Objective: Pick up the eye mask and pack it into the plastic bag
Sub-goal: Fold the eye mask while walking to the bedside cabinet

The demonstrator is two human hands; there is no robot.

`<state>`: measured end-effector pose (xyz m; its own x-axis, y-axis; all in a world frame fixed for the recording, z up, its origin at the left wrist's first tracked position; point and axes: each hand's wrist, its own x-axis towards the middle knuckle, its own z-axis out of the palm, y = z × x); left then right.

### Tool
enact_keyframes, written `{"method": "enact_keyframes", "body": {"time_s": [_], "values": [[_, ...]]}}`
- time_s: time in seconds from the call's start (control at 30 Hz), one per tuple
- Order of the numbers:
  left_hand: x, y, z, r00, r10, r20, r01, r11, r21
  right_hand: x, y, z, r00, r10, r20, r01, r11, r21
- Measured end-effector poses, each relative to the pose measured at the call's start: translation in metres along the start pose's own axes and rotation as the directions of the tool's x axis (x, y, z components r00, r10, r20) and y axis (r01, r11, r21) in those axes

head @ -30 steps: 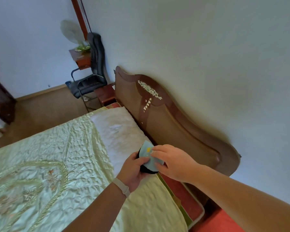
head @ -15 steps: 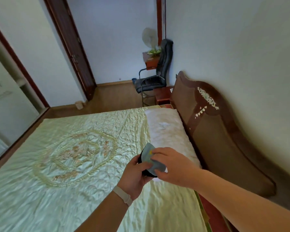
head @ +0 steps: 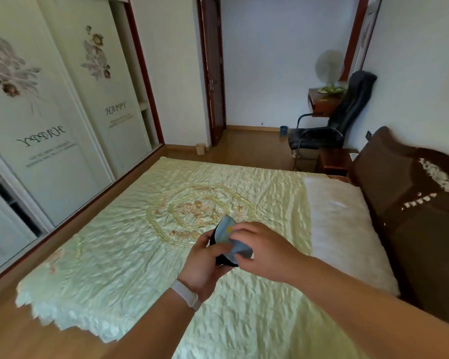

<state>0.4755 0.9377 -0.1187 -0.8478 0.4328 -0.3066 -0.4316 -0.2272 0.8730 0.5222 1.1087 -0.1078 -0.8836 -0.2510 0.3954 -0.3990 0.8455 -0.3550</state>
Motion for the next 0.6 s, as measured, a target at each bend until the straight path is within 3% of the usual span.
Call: {"method": "enact_keyframes", "body": {"time_s": [0.2, 0.6], "values": [[-0.050, 0.050, -0.146, 0.992, 0.068, -0.104, -0.073, 0.997, -0.037, 0.084, -0.110, 0.086, 0.992, -0.111, 0.062, 0.107, 0.992, 0.068], [-0.142, 0.109, -0.336, 0.924, 0.209, -0.321, -0.262, 0.956, -0.132, 0.198, -0.281, 0.188, 0.928, -0.347, 0.140, 0.320, 0.930, 0.183]]}}
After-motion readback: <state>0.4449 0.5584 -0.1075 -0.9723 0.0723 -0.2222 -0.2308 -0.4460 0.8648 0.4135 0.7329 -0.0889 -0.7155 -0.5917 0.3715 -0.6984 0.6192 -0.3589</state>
